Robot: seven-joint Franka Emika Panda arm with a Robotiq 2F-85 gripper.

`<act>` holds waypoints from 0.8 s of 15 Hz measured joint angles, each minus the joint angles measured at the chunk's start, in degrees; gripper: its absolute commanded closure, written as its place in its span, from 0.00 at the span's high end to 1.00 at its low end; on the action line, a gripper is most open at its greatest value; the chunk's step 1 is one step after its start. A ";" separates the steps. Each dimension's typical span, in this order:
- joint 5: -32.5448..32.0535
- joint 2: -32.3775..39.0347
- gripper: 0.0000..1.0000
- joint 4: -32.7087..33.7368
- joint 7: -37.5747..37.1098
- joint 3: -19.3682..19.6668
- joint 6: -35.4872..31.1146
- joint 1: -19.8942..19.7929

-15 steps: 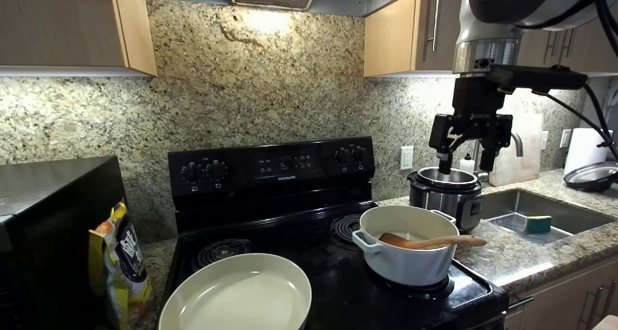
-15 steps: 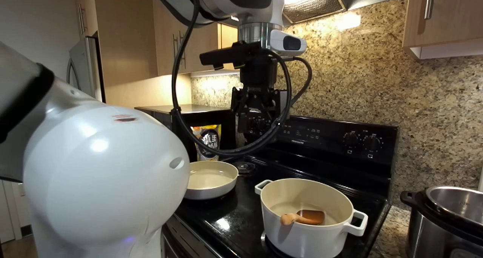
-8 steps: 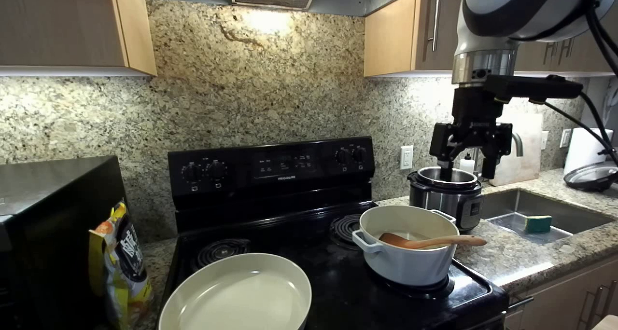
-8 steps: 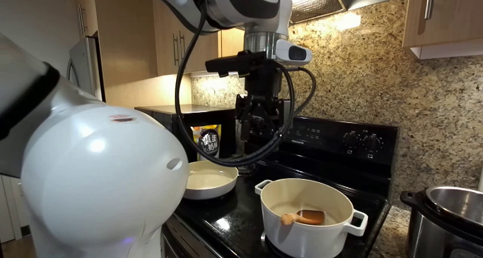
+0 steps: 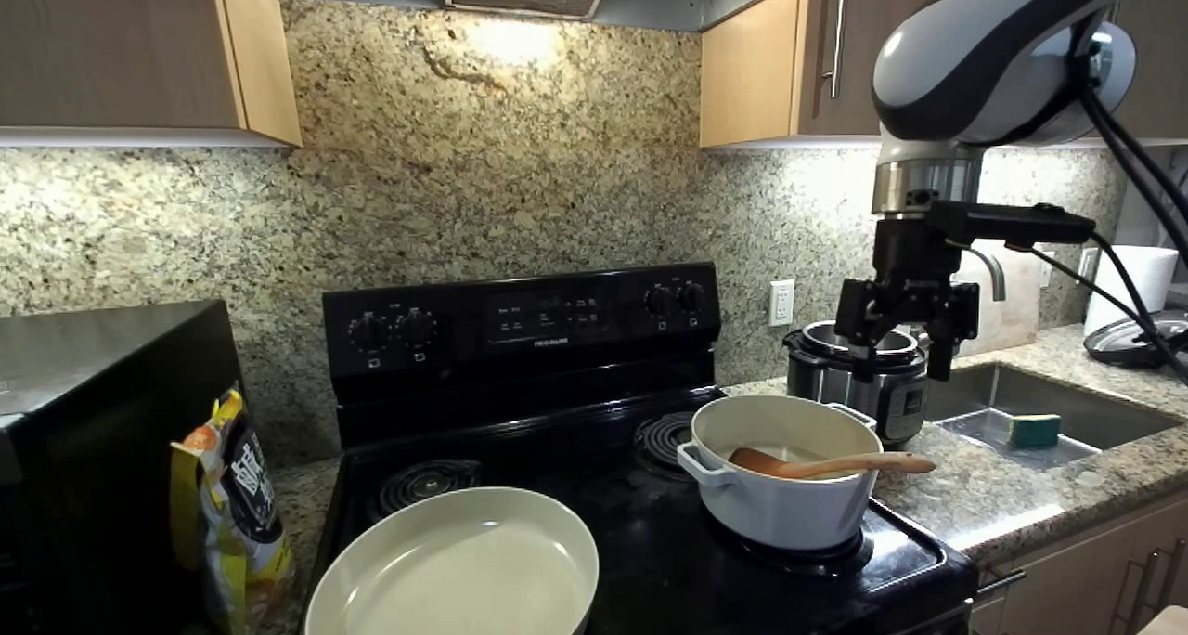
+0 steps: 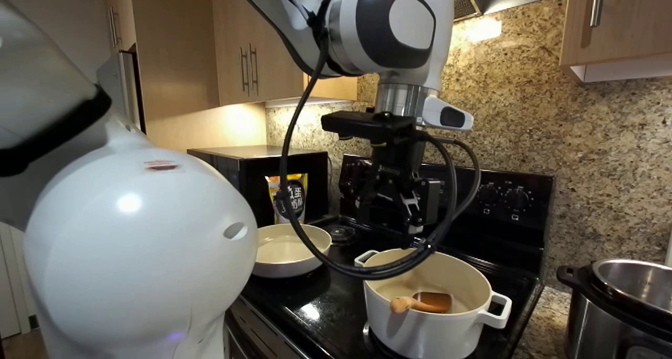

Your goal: Pick up the cooking stick and stir in the pot

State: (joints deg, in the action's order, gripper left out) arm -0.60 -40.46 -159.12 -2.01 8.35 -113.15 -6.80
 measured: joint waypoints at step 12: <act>-0.05 20.68 1.00 -0.02 9.06 2.78 -7.91 0.27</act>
State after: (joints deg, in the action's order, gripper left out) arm -0.65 -19.77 -159.14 7.05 11.13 -121.06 -6.53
